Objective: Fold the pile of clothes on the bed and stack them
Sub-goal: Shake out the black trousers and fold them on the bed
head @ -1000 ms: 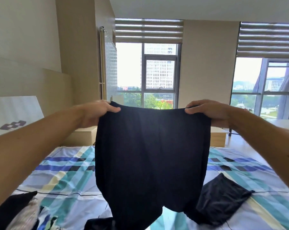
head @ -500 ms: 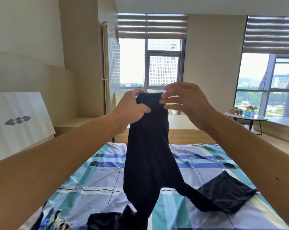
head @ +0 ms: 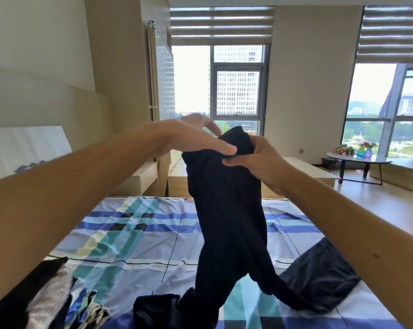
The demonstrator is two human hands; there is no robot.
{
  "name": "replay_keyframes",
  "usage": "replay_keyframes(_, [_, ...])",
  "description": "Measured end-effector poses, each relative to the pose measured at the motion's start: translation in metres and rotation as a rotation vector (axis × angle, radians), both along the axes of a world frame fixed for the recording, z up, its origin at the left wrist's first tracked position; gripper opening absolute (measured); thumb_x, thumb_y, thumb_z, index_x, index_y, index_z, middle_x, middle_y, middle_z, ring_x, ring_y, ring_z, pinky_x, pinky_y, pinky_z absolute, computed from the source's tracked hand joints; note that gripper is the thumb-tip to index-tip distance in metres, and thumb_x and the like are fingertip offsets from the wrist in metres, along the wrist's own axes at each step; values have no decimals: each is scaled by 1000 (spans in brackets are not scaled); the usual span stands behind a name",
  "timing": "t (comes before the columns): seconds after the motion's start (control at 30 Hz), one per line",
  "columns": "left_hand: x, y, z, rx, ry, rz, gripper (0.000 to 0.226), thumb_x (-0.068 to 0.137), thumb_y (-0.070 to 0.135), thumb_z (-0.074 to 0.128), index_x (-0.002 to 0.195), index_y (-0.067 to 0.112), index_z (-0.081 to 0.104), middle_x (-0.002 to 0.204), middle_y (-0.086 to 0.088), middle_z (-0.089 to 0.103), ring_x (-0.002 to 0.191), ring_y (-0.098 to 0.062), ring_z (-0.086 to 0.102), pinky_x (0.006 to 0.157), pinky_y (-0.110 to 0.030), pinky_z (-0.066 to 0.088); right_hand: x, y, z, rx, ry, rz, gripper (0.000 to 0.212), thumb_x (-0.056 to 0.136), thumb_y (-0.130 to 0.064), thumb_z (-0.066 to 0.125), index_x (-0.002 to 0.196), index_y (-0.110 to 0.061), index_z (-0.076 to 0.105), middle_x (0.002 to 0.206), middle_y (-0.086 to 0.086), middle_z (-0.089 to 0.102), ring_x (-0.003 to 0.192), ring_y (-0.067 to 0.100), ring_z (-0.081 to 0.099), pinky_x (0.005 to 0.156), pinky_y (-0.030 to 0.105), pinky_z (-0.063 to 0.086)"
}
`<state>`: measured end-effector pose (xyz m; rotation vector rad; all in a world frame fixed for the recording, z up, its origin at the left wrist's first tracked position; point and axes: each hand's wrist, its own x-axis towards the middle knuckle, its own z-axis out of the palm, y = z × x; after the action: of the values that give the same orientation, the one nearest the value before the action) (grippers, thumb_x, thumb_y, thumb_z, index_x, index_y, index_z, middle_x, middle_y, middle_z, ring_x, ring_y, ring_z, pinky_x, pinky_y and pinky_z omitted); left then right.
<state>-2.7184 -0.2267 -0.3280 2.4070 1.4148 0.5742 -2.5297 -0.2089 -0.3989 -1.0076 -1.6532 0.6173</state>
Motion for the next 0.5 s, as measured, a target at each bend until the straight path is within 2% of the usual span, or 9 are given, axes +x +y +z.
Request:
replay_keyframes(0.07, [9, -4, 14, 34, 160, 4, 54, 88, 56, 65, 125, 17, 62, 120, -2, 66, 108, -20, 64, 101, -43, 51, -3, 1, 9, 63, 13, -26, 32, 75, -5, 82, 98, -25, 70, 92, -5, 76, 85, 11, 73, 73, 25, 59])
replay_keyframes(0.13, [18, -3, 26, 81, 202, -23, 40, 95, 46, 60, 117, 13, 66, 109, -4, 70, 99, -22, 68, 97, -44, 53, -1, 2, 14, 109, 65, -40, 39, 73, -7, 83, 107, -20, 70, 99, -1, 75, 91, 17, 73, 80, 34, 60])
replay_keyframes(0.2, [28, 0, 34, 114, 246, -35, 35, 93, 40, 62, 115, 13, 65, 107, -5, 70, 99, -24, 68, 96, -47, 54, 2, 3, 14, 131, 126, -62, 47, 72, -7, 83, 115, -17, 68, 104, 1, 74, 97, 21, 71, 85, 41, 60])
replay_keyframes(0.27, [39, 2, 35, 131, 281, -42, 40, 88, 42, 64, 118, 16, 61, 108, -3, 68, 99, -23, 66, 94, -47, 54, 6, 5, 11, 152, 196, -78, 46, 73, -5, 82, 115, -17, 67, 103, 0, 74, 95, 19, 72, 83, 39, 61])
replay_keyframes(0.33, [48, 3, 32, 154, 258, -80, 32, 93, 36, 61, 118, 15, 60, 108, -4, 67, 98, -23, 65, 94, -46, 54, 11, 4, 6, 142, 290, -55, 46, 74, -3, 82, 115, -18, 66, 102, -1, 75, 92, 16, 73, 80, 35, 61])
replay_keyframes(0.4, [55, 5, 26, 173, 202, -127, 24, 99, 27, 56, 117, 14, 61, 108, -5, 67, 98, -22, 65, 94, -45, 54, 20, 0, -2, 94, 376, 26, 48, 76, -1, 80, 120, -15, 64, 108, 5, 74, 97, 22, 73, 84, 39, 60])
replay_keyframes(0.5, [59, 5, 15, 169, 103, -166, 22, 101, 21, 52, 117, 11, 62, 109, -6, 69, 100, -23, 66, 94, -45, 54, 36, -9, -30, -87, 377, 197, 40, 80, -3, 75, 118, -11, 65, 111, 7, 75, 103, 25, 72, 88, 40, 58])
